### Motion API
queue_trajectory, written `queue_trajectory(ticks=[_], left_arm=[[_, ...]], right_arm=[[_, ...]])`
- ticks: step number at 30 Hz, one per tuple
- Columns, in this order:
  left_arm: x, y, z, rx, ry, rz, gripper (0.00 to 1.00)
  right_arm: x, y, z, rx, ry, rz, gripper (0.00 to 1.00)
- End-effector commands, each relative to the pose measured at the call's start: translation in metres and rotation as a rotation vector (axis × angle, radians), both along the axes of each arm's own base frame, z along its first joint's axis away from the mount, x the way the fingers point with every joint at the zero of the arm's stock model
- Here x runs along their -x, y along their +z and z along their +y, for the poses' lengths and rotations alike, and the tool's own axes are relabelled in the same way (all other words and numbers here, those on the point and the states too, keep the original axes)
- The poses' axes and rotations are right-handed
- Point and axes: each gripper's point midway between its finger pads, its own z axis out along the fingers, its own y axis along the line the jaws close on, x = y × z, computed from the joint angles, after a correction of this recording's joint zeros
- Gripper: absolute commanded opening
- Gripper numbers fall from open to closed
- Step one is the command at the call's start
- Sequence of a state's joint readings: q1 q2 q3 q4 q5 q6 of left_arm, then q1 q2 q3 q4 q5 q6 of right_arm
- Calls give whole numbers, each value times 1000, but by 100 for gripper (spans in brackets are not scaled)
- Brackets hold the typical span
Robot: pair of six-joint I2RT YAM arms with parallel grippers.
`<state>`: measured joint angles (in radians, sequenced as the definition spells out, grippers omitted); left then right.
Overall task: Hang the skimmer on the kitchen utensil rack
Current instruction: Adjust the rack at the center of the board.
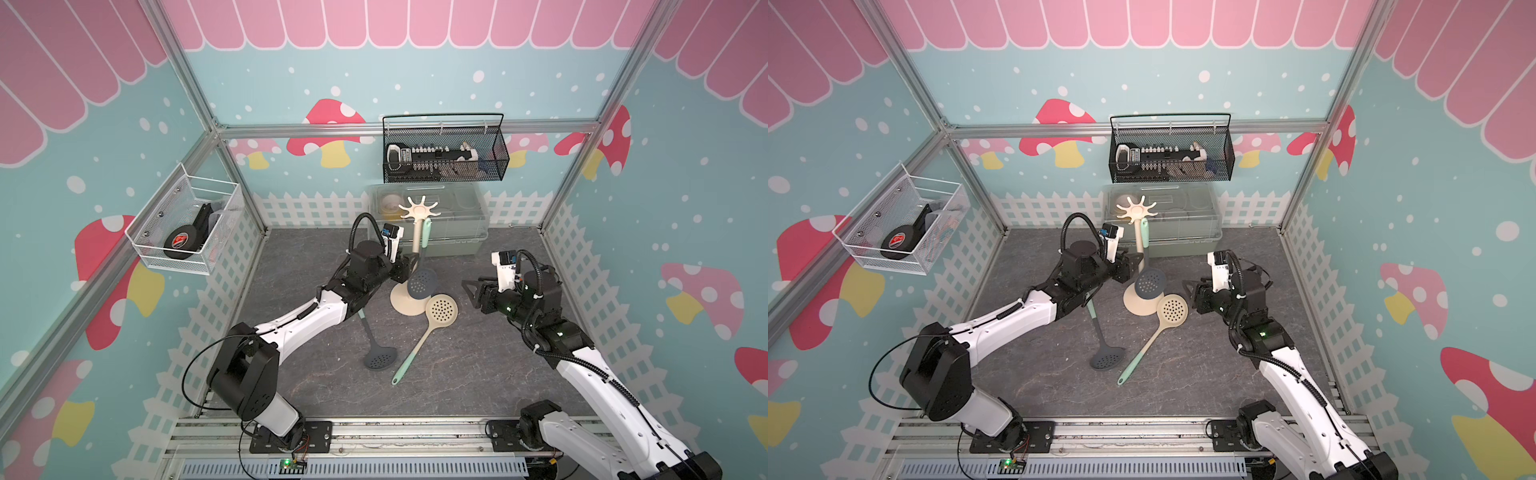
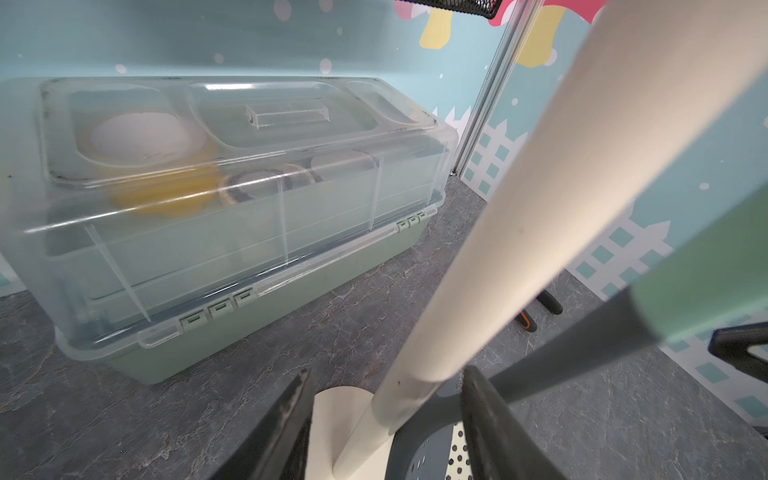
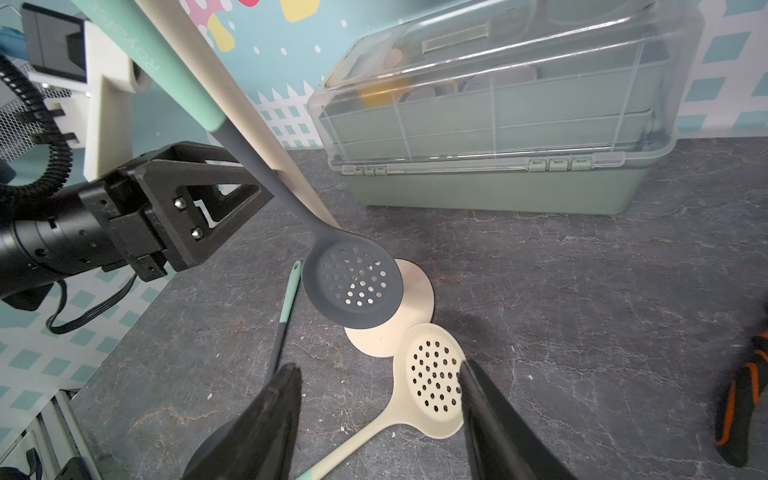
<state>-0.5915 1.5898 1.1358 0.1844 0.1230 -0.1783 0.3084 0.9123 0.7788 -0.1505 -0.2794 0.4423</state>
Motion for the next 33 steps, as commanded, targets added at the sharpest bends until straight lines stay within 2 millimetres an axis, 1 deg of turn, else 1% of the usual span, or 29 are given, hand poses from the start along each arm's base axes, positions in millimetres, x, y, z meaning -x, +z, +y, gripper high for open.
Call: queue_trajectory(ticks=[1,8,19,23,24,25,29,33], left_arm=[[-2,8,-10,0,-36,-21,56],[-4,14,-17,24,-67,-49,47],[-7,10,-26,38,-98,-57,30],[-8,9,-27,43,-101,-61,12],[-8,9,-27,47,-100,-63,7],[-7,10,-26,48,-98,-67,5],[-8,12,-20,44,-60,-88,4],[-11,15,-8,-17,37,-126,0]], right_arm=[[3,4,-2,-6,-8,-11,62],[4,-1,-2,3,-7,-5,62],[3,-6,-3,10,-10,5,62],[3,-7,-3,10,-11,5,62],[3,-7,-3,12,-10,5,62],[3,-7,-3,13,-12,5,62],[3,-9,-2,14,-8,9,62],[3,-10,-2,13,-7,14,62]])
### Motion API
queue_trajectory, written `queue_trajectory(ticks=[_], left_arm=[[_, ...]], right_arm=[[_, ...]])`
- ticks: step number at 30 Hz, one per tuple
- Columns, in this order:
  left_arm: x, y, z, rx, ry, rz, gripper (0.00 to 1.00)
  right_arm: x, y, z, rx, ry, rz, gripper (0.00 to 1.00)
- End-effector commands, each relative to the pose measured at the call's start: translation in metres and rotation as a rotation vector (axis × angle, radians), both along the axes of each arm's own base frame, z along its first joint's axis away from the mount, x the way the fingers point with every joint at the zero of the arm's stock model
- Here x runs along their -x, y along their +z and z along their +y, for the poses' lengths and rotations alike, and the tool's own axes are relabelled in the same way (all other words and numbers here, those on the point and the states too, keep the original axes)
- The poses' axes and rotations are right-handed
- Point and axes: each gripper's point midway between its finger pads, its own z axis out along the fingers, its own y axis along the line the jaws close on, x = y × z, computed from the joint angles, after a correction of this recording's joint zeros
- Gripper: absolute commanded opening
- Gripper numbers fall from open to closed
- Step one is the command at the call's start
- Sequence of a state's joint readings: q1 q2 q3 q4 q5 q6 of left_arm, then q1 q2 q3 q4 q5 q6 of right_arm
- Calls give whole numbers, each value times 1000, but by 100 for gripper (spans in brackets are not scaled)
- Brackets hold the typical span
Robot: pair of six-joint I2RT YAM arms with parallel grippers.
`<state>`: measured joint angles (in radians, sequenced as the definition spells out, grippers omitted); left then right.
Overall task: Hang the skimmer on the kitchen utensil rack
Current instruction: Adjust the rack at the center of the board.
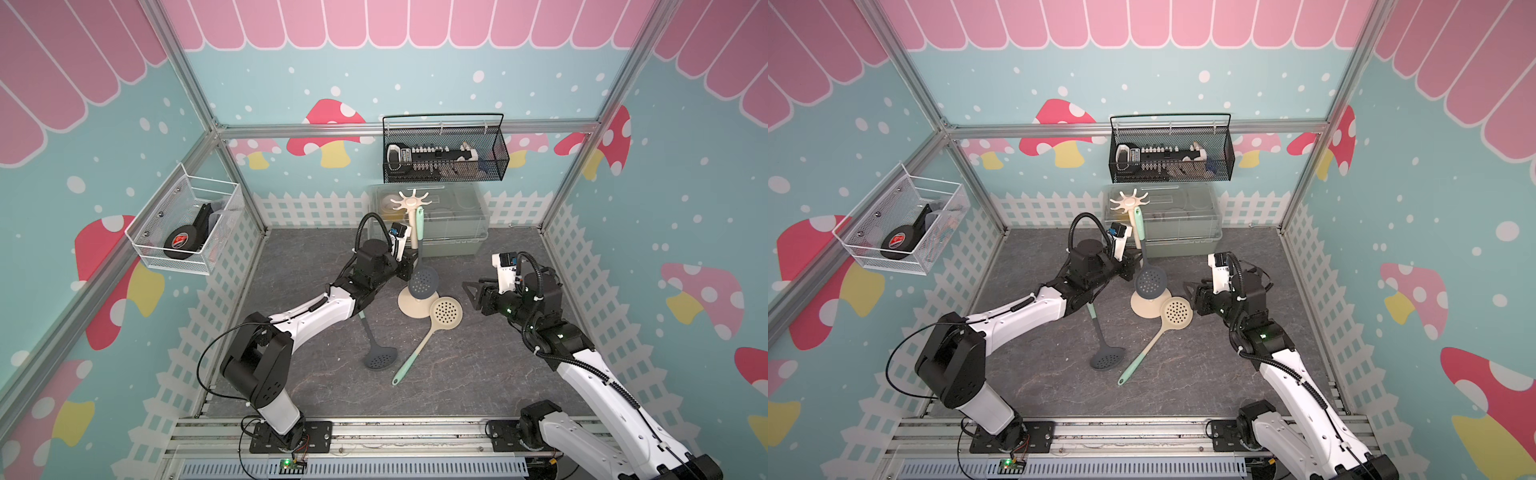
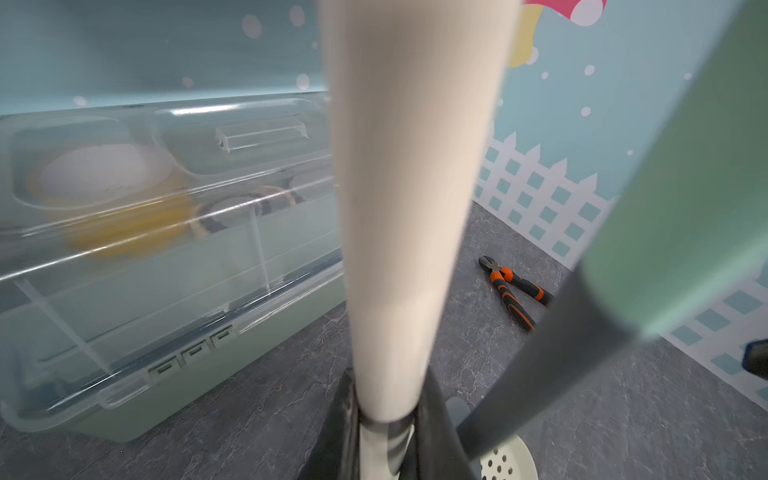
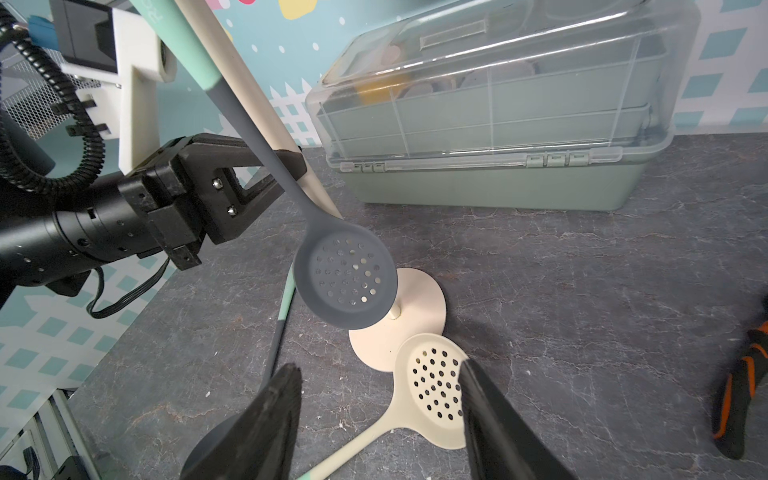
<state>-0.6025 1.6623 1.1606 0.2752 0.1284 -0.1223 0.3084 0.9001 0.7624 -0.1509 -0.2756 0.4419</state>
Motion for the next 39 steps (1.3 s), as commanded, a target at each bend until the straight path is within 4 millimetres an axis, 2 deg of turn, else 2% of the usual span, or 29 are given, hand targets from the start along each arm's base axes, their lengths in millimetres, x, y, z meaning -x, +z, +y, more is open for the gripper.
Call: queue_trajectory(ticks=[1,6,15,18,23,25,28,32,36,39], left_arm=[[0,18,10,-17,92,-66,0],[0,22,19,-109,204,-131,0],[-2,25,20,-159,293,-180,0],[-4,25,24,-166,320,-181,21],[-4,22,28,-179,336,-178,44],[-3,20,29,-186,338,-178,53],[-1,18,30,-202,334,-172,60],[3,12,36,-228,339,-156,66],[11,3,48,-252,362,-134,74],[18,-6,58,-260,381,-107,80]], right_arm=[[0,-7,-1,11,-4,11,62],[0,-10,-1,9,-6,16,62],[1,-9,0,15,-1,17,62],[2,-9,-1,22,1,16,62],[4,-11,-2,61,16,16,62],[5,-18,-2,92,27,29,62],[9,-27,5,114,87,54,63],[18,-41,26,113,242,109,63],[27,-54,46,90,367,177,63],[35,-56,61,120,433,175,63]])
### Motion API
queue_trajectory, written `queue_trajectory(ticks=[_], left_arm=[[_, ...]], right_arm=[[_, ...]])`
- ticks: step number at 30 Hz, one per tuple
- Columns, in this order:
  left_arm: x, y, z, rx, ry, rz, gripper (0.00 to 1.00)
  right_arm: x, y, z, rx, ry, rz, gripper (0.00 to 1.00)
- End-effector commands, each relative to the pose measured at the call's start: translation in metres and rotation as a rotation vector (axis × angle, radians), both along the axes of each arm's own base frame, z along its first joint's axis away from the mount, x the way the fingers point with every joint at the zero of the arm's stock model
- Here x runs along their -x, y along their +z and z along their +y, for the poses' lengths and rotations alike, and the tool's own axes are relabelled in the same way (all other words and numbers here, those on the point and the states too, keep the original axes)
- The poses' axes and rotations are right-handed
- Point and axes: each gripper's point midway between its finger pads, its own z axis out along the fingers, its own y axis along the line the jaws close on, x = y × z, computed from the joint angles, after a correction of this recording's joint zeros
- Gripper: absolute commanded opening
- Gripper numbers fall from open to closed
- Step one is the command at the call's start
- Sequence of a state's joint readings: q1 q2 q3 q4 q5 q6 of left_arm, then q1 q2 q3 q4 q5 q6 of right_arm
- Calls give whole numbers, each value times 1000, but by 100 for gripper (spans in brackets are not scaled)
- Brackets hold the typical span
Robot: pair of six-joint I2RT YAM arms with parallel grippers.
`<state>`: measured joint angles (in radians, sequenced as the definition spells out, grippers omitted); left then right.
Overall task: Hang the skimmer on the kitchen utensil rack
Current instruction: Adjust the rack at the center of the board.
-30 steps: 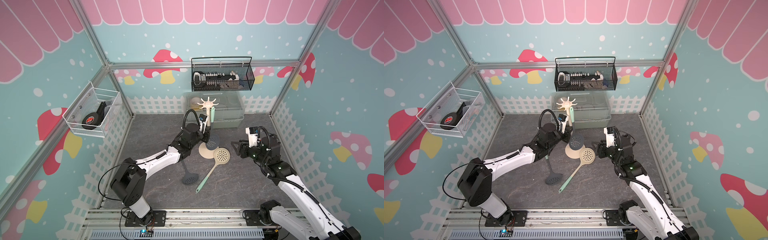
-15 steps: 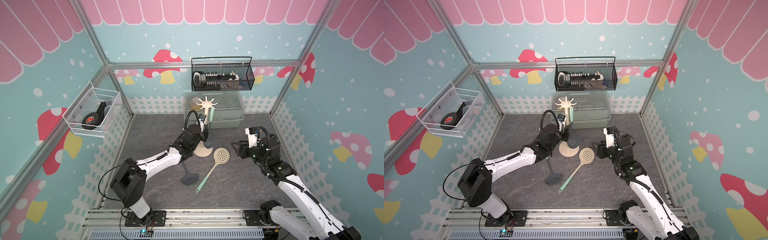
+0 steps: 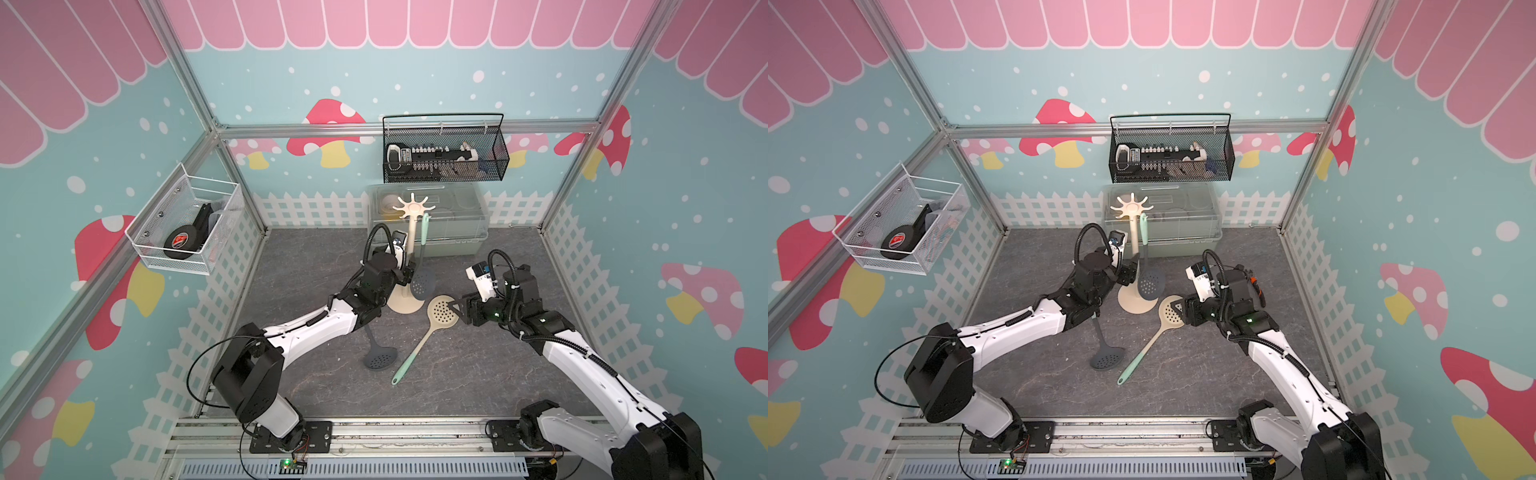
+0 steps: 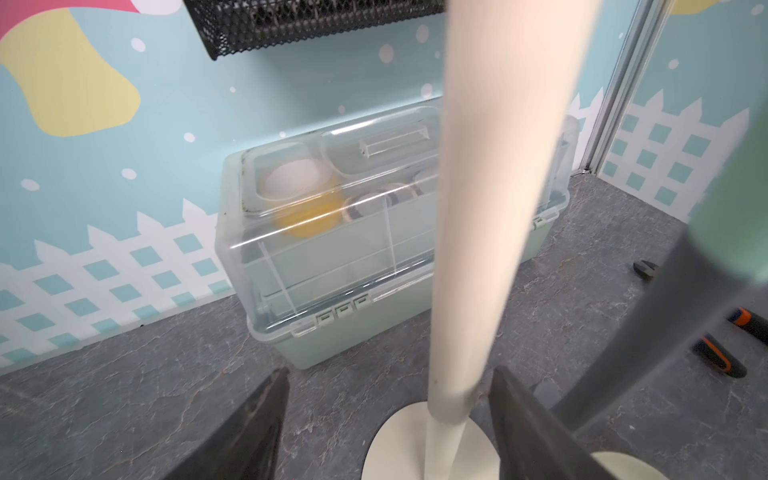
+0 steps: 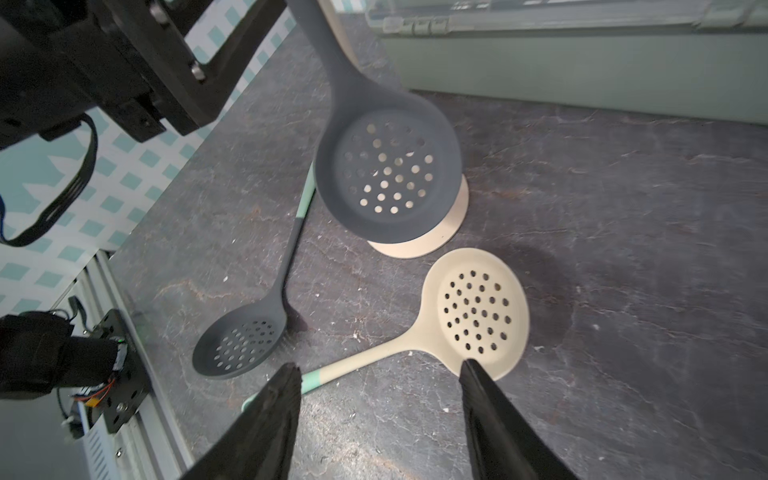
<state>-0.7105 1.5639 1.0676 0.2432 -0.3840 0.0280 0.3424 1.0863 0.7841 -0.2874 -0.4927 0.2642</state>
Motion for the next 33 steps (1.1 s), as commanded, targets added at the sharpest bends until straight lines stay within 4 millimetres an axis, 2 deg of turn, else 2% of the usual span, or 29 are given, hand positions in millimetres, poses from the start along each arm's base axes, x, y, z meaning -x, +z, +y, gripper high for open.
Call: queue_trajectory(ticks=[1,5,10,14,18,22,26,29,33], left_arm=[[12,-8,15,-15,38,30,81],[24,-23,36,-25,104,96,98],[48,-45,64,-23,199,256,99],[82,-76,86,25,266,467,99],[125,-109,90,119,240,657,99],[156,-134,96,231,229,756,99],[186,-161,85,386,186,899,94],[200,-177,85,464,198,952,92],[207,-182,88,549,209,962,91]], right_arm=[[17,12,24,14,145,-33,63],[17,15,28,51,149,-52,63],[11,17,27,53,114,-74,63],[4,19,25,64,85,-87,64],[-2,21,24,82,62,-101,65],[-9,22,24,86,42,-103,65],[-16,17,20,99,0,-84,65],[-20,16,20,100,-14,-87,65],[-23,16,23,91,-11,-85,64]])
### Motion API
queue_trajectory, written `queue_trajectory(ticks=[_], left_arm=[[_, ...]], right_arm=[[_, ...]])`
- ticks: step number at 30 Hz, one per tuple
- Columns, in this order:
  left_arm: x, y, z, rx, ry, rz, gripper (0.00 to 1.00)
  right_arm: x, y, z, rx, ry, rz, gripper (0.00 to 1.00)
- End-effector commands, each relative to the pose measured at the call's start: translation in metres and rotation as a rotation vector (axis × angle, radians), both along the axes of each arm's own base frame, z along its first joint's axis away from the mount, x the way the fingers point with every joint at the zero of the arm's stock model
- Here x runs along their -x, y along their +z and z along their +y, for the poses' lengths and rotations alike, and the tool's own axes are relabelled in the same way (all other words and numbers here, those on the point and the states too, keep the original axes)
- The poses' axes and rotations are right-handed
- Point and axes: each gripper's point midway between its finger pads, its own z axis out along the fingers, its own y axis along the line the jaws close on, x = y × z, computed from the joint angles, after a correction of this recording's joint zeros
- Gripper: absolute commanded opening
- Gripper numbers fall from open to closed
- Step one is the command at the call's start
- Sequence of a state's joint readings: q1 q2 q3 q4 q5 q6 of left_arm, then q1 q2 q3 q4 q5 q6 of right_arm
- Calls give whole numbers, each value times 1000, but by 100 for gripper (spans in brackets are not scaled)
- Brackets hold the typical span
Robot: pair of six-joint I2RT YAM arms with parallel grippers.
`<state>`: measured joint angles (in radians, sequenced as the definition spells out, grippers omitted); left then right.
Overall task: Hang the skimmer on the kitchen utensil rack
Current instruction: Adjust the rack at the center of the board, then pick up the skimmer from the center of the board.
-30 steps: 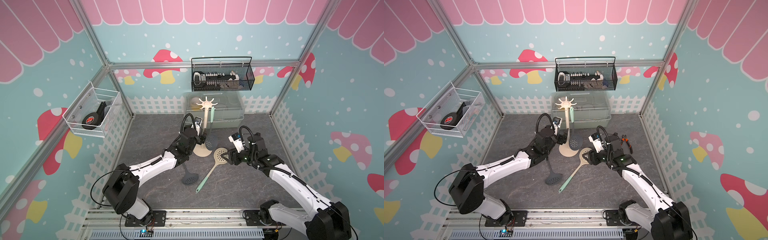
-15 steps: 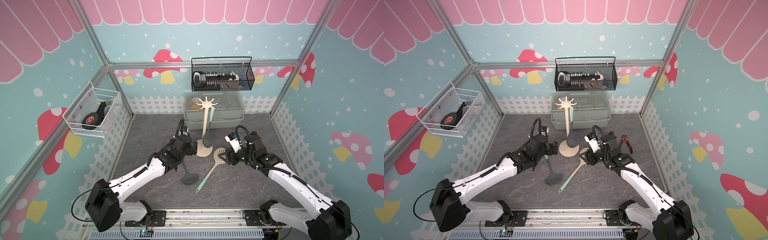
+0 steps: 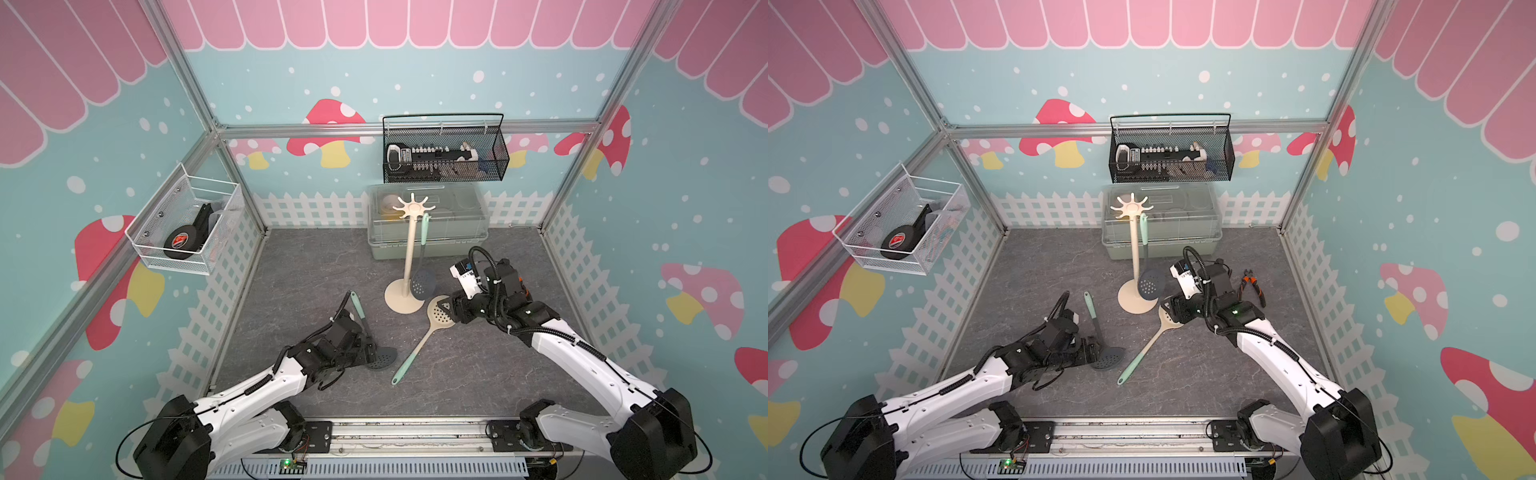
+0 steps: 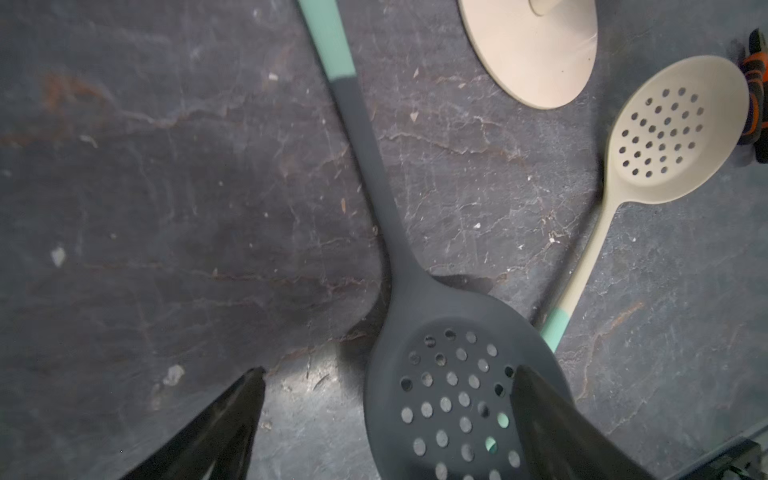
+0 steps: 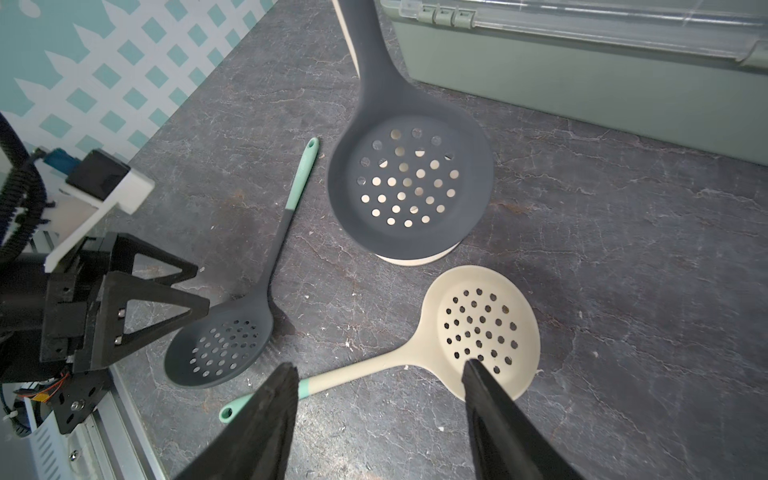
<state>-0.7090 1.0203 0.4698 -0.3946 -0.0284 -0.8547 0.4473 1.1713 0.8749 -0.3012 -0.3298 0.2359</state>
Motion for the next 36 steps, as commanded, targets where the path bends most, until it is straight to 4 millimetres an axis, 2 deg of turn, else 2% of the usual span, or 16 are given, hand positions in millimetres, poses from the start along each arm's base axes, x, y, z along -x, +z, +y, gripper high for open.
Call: queue_trajectory(ticks=[1,7,11,14,16,19,24,28,31,36], left_arm=[[2,10,-12,152,65,17,91],[7,1,-14,218,98,47,88],[11,-10,-22,268,104,89,78],[14,-18,-26,270,88,126,76],[15,-22,-27,272,87,137,70],[13,-22,-29,294,97,128,49],[10,-24,-27,281,100,110,1],[5,-21,-24,260,89,62,0],[-3,-13,-19,246,90,-15,0],[-16,19,-19,304,83,-181,0]], right_arm=[[-8,14,6,-22,0,-35,65],[-9,13,6,-24,-10,-40,64],[-9,13,5,-29,-13,-39,64],[-8,15,5,-29,-14,-44,63],[-8,15,4,-27,-19,-49,63],[-8,15,3,-26,-22,-49,63],[-6,14,2,-29,-21,-51,62],[-3,19,8,-70,-2,-43,63],[5,30,23,-170,61,-16,63],[17,43,47,-370,145,54,63]])
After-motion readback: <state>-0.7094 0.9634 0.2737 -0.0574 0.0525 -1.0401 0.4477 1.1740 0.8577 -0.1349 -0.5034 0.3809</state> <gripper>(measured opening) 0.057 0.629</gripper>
